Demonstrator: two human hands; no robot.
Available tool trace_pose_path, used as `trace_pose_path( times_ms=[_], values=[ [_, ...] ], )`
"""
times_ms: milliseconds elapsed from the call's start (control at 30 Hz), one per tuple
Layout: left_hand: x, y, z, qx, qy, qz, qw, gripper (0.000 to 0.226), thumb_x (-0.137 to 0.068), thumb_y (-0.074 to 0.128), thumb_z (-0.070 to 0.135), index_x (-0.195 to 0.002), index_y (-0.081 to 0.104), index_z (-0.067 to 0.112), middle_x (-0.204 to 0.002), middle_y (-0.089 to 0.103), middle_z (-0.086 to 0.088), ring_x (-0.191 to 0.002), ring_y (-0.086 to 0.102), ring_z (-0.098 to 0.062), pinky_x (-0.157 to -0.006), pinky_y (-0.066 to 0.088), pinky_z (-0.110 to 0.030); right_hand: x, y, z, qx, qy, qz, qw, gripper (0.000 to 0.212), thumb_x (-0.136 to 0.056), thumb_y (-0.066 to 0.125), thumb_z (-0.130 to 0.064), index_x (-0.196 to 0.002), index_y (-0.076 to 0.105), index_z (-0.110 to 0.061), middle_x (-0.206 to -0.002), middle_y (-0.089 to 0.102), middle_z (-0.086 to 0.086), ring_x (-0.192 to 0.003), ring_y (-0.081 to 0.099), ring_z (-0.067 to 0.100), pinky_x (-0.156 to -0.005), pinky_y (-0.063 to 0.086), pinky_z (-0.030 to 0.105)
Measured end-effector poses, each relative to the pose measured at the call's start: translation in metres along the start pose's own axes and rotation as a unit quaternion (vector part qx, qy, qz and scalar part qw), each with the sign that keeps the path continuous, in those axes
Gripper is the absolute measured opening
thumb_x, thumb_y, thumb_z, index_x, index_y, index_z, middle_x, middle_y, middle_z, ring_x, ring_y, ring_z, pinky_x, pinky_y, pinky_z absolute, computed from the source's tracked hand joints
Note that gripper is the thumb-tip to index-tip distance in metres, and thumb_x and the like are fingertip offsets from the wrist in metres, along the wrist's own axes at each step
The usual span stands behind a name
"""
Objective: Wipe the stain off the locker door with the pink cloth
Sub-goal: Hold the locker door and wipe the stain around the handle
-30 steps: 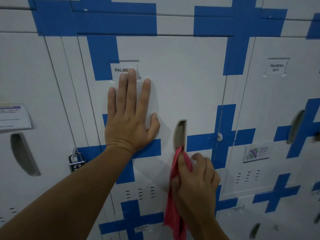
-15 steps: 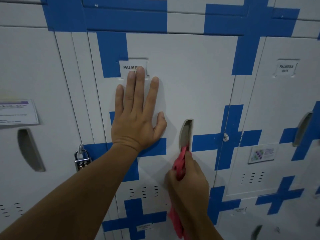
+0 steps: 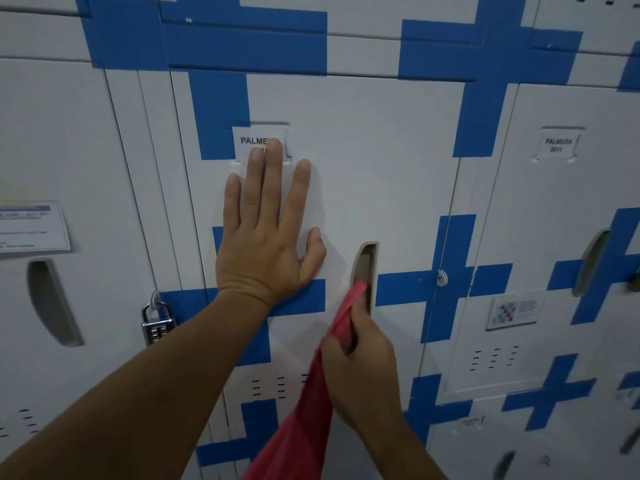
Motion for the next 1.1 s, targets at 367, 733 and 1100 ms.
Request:
trace_pose_path(
  times_ms=[367,733,1100],
  values=[
    [0.000,0.000,0.000,0.000,-0.003,-0.006,1.000,0.079,-0.093,0.036,0.045,-0.159,0.011,0.009,-0.164,0.010,-0.025,-0.153,0.006,-0.038,-0.124,0.003,-0.052,-0.015,-0.023,-0.059,-0.189,-0.032,-0.003,0.982,0.019,-0.098,0.054,-0.011,-0.115,0.061,-0.018,-0.069,0.047,-0.005,-0.060,0.046,0.001,-0.051,0.042,0.011],
    [0.000,-0.001,0.000,0.001,-0.002,0.002,1.000,0.077,-0.094,0.036,0.044,-0.159,0.013,0.009,-0.164,0.011,-0.024,-0.153,0.007,-0.038,-0.124,0.004,-0.052,0.005,0.005,0.004,-0.108,0.063,-0.017,0.992,0.063,-0.098,0.057,-0.015,-0.154,0.031,-0.028,-0.075,0.059,0.001,-0.067,0.060,0.013,-0.068,0.060,0.028],
    [0.001,0.000,-0.001,-0.001,-0.004,-0.009,1.000,0.077,-0.095,0.035,0.046,-0.160,0.012,0.010,-0.164,0.010,-0.024,-0.153,0.006,-0.038,-0.124,0.004,-0.052,-0.019,-0.028,-0.054,0.520,-0.088,-0.033,0.849,0.066,-0.095,0.050,-0.031,-0.153,0.023,-0.012,-0.121,0.062,0.008,-0.111,0.060,0.030,-0.108,0.034,0.050]
  ],
)
Point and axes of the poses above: each hand's wrist, its own x-axis away from the middle knuckle, its own y-axis out of the palm, z = x × y, the point moved 6 cm from there along -x, towards the middle knuckle
